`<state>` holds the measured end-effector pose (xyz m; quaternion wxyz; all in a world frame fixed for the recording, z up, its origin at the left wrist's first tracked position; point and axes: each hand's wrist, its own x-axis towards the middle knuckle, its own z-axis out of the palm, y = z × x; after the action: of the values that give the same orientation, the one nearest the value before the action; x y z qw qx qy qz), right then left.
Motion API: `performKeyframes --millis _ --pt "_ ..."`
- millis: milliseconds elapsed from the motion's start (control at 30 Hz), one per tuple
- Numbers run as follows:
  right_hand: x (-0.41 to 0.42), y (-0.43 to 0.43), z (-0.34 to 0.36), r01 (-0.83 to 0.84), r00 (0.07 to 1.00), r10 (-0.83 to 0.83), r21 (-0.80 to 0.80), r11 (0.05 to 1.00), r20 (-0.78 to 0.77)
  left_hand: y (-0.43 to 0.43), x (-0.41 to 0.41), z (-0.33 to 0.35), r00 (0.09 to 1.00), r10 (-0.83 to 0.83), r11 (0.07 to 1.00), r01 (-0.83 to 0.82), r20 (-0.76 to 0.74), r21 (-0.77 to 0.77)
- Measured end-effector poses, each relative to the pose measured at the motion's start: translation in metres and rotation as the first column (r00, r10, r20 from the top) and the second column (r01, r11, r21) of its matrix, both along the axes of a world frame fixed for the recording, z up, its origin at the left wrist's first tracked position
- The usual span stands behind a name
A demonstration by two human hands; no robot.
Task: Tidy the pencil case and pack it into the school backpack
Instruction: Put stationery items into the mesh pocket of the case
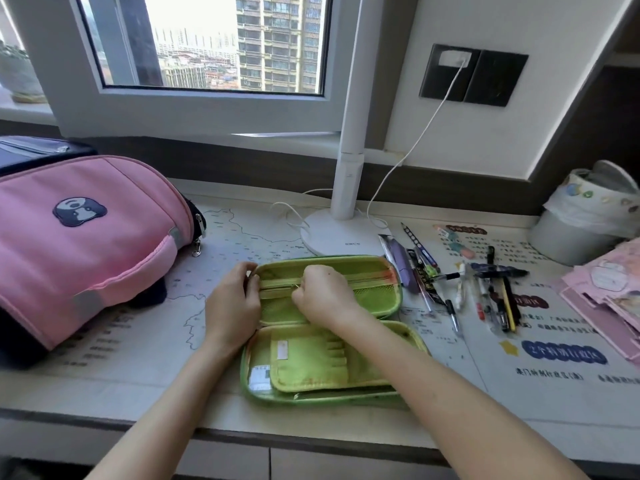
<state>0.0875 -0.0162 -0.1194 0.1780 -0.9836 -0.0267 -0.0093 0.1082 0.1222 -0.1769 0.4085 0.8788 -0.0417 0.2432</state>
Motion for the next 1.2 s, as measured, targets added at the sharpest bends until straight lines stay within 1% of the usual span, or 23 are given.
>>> performKeyframes --millis 33,133,167,267,333,400,500,567,633,700,800,867,967,1033,1067,1133,1200 --pt "-0.002 -0.013 0.002 0.044 0.999 -0.043 -0.018 0.999 0.018 -0.001 0.000 0.000 1.000 -0.002 1.000 0.002 -0.008 0.009" --pt "-0.011 -0.067 0.010 0.222 0.973 -0.207 -0.156 0.962 0.105 0.001 0.001 0.002 0.999 -0.014 0.998 0.016 -0.040 0.053" --pt "-0.014 -0.087 0.013 0.281 0.958 -0.267 -0.162 0.946 0.100 0.001 0.002 0.004 0.999 -0.018 0.997 0.022 -0.052 0.074" --pt "-0.013 -0.136 0.017 0.385 0.922 -0.381 -0.042 0.922 0.076 0.002 0.008 0.009 0.995 -0.001 0.990 0.014 -0.096 0.138" --pt "0.001 -0.150 0.015 0.445 0.886 -0.444 0.029 0.895 0.130 0.003 0.014 0.011 0.992 0.027 0.990 -0.009 -0.122 0.141" --pt "0.022 -0.152 0.007 0.456 0.885 -0.449 -0.033 0.889 0.120 0.003 0.017 0.011 0.987 0.043 0.994 -0.027 -0.152 0.108" --pt "0.048 -0.145 -0.007 0.417 0.908 -0.418 -0.170 0.893 0.032 0.004 0.019 0.008 0.985 0.035 0.999 -0.029 -0.171 0.038" --pt "0.057 -0.142 -0.010 0.387 0.920 -0.389 -0.260 0.885 0.046 0.005 0.017 0.007 0.987 0.024 1.000 -0.025 -0.161 -0.008" --pt "0.061 -0.140 -0.010 0.357 0.934 -0.346 -0.326 0.876 0.092 0.005 0.016 0.008 0.994 0.010 1.000 -0.008 -0.104 0.016" --pt "0.063 -0.140 -0.010 0.350 0.936 -0.338 -0.339 0.874 0.096 0.004 0.015 0.010 0.999 -0.027 0.996 0.030 -0.025 0.085" --pt "0.066 -0.145 -0.009 0.398 0.915 -0.400 -0.270 0.877 0.052 0.004 0.015 0.013 0.985 -0.162 0.968 0.148 0.055 0.203" --pt "0.065 -0.152 -0.007 0.441 0.897 -0.440 -0.181 0.879 0.046 0.003 0.015 0.014 0.958 -0.273 0.915 0.232 0.084 0.330" --pt "0.063 -0.159 -0.007 0.479 0.877 -0.477 -0.179 0.860 0.056 -0.002 0.013 0.016 0.913 -0.408 0.768 0.326 0.028 0.550" --pt "0.060 -0.162 -0.008 0.494 0.869 -0.491 -0.136 0.859 0.054 -0.008 0.016 0.018 0.906 -0.424 0.680 0.320 -0.003 0.660" --pt "0.058 -0.164 -0.007 0.505 0.863 -0.503 -0.086 0.859 0.044 -0.012 0.017 0.019 0.910 -0.414 0.658 0.304 -0.006 0.690" --pt "0.053 -0.170 -0.007 0.548 0.835 -0.550 0.094 0.831 -0.002 -0.018 0.016 0.022 0.922 -0.387 0.631 0.272 -0.009 0.727" --pt "0.050 -0.179 -0.006 0.576 0.801 -0.596 0.342 0.743 -0.054 -0.024 0.016 0.022 0.929 -0.369 0.617 0.257 -0.015 0.743"
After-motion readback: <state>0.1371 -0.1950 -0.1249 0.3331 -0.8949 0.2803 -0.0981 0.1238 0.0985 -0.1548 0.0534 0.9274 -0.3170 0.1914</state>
